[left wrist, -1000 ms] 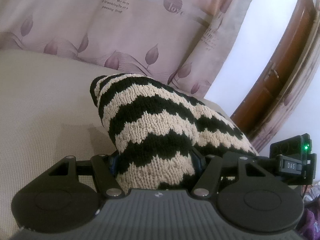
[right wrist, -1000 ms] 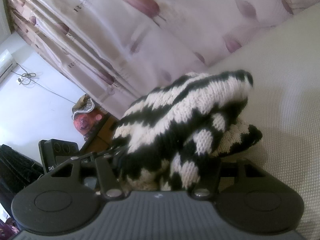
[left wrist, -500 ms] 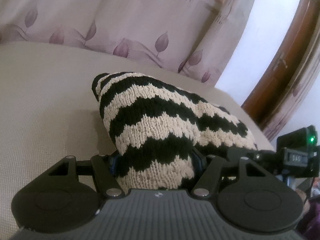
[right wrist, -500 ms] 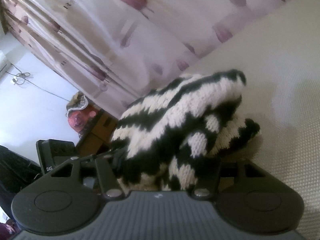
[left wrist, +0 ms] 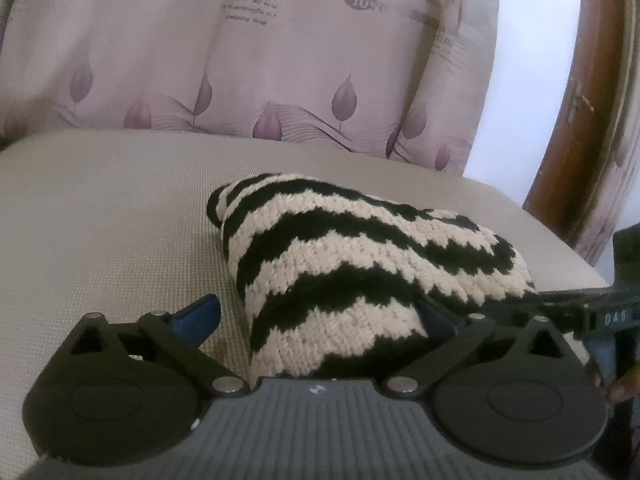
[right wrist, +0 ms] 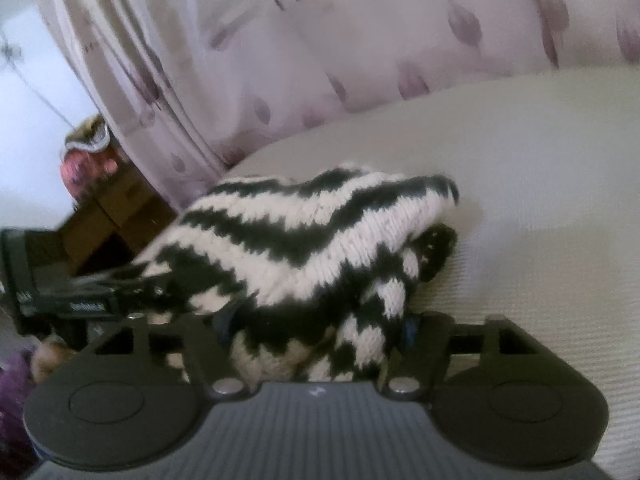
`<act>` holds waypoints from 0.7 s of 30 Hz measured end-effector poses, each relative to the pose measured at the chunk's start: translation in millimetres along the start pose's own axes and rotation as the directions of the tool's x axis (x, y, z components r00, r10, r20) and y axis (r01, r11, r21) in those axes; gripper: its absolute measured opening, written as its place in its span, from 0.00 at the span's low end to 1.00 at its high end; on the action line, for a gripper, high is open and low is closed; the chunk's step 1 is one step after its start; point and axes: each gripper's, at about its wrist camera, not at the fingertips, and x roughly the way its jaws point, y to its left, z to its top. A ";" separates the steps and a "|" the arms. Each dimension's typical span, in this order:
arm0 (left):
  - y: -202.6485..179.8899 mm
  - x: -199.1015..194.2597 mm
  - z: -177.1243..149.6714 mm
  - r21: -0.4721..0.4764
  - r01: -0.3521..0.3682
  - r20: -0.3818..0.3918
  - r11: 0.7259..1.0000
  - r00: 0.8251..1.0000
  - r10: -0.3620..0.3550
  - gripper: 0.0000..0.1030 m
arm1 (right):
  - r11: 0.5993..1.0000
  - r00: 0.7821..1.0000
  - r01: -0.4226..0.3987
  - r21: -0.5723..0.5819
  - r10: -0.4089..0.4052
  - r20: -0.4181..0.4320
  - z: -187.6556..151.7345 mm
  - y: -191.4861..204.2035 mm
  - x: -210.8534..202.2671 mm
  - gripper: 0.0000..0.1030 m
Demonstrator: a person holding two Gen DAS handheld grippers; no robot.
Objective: Fold small clothes
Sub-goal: 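Open both grippers and lift away from the folded sweater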
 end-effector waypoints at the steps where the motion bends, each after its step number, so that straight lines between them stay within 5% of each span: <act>1: 1.6 1.6 -2.9 -0.014 0.002 0.000 1.000 1.000 -0.002 1.00 | 1.000 1.000 0.013 -0.006 -0.013 0.001 -1.7 -1.5 0.4 0.79; 5: 5.1 3.7 -7.3 -0.055 0.014 0.010 0.998 1.000 -0.013 1.00 | 1.000 1.000 0.020 0.005 -0.020 0.001 -1.6 -4.8 2.6 0.81; 12: -17.0 -14.1 -3.4 0.046 -0.064 0.080 0.997 0.995 0.061 1.00 | 0.994 0.994 0.081 -0.071 -0.075 0.084 -5.1 14.6 -7.2 0.82; 16: -32.5 -27.2 0.5 0.099 -0.125 0.142 0.987 0.984 0.110 1.00 | 0.975 0.969 0.170 -0.139 -0.141 0.202 -8.3 43.6 -24.6 0.83; 21: -46.4 -40.0 4.9 0.113 -0.161 0.190 0.980 0.972 0.138 1.00 | 0.964 0.929 0.216 -0.154 -0.155 0.335 -21.8 75.8 -52.5 0.98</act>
